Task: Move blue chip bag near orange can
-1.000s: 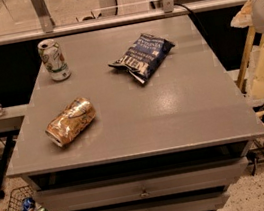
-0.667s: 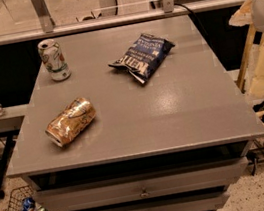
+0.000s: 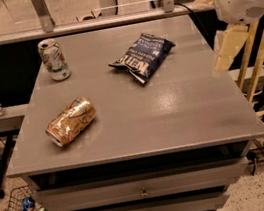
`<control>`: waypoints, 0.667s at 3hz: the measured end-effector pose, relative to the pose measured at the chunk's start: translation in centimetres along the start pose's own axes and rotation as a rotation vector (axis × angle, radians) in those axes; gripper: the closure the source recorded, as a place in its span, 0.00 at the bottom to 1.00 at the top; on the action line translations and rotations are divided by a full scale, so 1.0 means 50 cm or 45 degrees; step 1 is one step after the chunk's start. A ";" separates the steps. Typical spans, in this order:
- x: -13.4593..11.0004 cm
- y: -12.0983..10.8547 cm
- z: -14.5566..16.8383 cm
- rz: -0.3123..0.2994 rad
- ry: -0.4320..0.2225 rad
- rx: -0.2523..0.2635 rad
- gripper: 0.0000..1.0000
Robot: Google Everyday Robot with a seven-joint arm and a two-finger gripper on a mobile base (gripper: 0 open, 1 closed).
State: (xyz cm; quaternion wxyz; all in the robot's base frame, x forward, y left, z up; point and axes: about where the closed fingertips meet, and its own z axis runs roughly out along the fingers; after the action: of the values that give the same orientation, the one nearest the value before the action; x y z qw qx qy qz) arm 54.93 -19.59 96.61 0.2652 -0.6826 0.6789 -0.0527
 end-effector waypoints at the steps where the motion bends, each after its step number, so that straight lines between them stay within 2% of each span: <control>1: -0.034 -0.081 0.083 -0.130 -0.095 0.056 0.00; 2: -0.094 -0.128 0.157 -0.212 -0.117 0.103 0.00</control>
Offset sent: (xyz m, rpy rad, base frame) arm 0.1293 0.1094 -0.0476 -0.0063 -0.1864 0.1963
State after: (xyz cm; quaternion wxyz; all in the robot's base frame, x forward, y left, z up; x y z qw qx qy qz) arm 63.71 -13.22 94.04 0.3180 -0.7270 0.6044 -0.0704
